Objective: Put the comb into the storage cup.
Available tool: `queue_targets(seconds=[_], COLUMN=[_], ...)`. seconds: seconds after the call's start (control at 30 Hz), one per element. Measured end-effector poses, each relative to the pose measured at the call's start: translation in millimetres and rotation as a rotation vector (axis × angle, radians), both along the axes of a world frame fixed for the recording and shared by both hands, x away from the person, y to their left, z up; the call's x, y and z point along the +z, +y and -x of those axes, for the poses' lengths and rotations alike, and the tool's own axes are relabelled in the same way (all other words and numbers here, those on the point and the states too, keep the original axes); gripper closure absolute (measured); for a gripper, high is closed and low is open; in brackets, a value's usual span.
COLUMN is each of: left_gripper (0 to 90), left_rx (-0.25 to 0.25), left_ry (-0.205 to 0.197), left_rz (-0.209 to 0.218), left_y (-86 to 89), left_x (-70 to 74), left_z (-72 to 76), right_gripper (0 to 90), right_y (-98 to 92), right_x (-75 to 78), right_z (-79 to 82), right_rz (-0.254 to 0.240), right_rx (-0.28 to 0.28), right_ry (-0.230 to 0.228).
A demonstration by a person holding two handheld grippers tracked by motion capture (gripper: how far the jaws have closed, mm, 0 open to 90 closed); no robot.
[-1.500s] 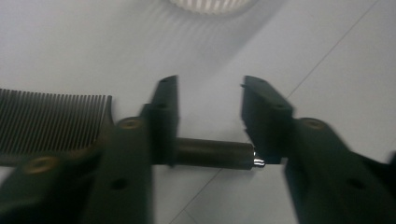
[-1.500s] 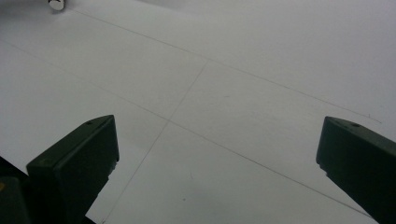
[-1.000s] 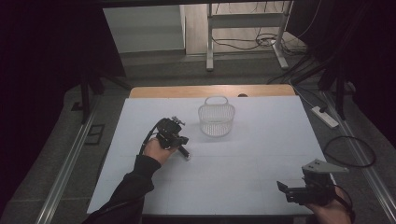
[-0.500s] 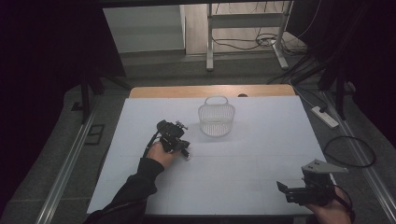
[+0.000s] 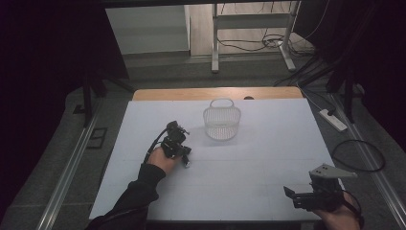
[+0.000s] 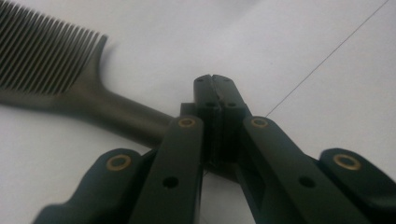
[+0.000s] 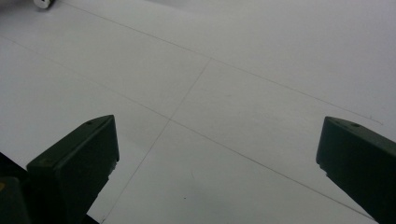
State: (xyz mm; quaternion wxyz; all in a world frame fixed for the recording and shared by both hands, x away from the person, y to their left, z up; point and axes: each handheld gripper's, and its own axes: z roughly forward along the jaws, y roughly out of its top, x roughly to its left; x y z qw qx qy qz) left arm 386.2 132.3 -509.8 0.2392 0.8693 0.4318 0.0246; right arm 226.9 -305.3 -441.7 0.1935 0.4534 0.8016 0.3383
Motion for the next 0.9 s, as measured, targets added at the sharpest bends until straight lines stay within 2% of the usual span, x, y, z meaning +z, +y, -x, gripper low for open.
queue_targets(seconds=[0.4,0.9], left_gripper=[88.7,88.7], left_rx=[0.032,0.054], left_ry=[0.013,0.026], left_rz=[-0.01,-0.046], left_y=[13.0,24.3], left_x=[-0.5,-1.2], left_z=[2.8,5.2], right_gripper=[0.0,0.0], right_y=[0.2,0.3], right_x=[0.1,0.2], right_z=[0.3,0.5], right_rz=[0.001,0.004], right_rx=[0.003,0.006], right_ry=[-0.002,-0.003])
